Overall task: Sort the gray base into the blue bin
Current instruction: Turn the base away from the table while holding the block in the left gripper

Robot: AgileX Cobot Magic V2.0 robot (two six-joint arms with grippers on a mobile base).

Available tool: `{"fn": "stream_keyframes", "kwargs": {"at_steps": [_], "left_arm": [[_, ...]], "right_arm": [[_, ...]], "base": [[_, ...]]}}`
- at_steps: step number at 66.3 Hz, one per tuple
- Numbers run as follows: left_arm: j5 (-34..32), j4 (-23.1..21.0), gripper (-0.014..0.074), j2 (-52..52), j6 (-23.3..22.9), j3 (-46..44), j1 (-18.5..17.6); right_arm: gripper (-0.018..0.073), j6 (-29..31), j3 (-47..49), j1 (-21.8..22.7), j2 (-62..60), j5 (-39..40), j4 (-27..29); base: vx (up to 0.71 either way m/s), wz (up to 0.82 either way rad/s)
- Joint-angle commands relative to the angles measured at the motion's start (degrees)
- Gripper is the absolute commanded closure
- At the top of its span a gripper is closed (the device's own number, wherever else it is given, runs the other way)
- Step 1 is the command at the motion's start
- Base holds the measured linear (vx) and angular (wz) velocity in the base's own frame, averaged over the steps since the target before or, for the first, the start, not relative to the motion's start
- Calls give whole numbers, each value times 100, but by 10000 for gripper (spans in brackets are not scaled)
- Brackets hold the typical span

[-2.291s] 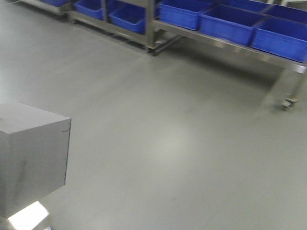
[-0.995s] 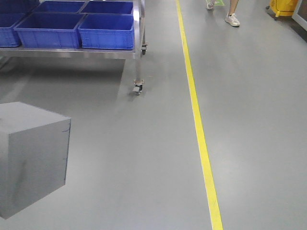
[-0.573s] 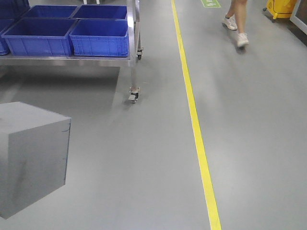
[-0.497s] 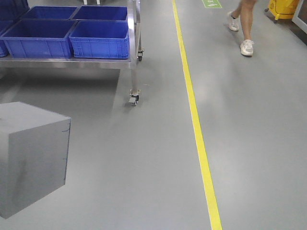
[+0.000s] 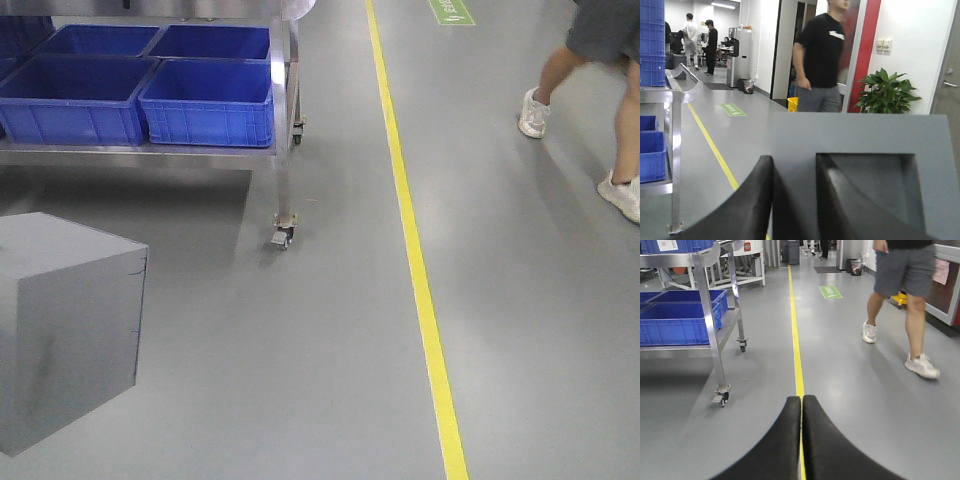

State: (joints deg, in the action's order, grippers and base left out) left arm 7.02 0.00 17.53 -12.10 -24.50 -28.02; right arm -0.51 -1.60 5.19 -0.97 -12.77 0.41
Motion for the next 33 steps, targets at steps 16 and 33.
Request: {"fn": "stream_keyframes", "kwargs": {"at_steps": [16,33], "left_arm": [[-615,0,603,41,-36,-167,-24],[-615,0,603,41,-36,-167,-24]], "right_arm": [[564,51,-11,-1,83,418,-41],[564,51,-11,4,83,418,-41]], "base": [[36,-1],[36,11]]}}
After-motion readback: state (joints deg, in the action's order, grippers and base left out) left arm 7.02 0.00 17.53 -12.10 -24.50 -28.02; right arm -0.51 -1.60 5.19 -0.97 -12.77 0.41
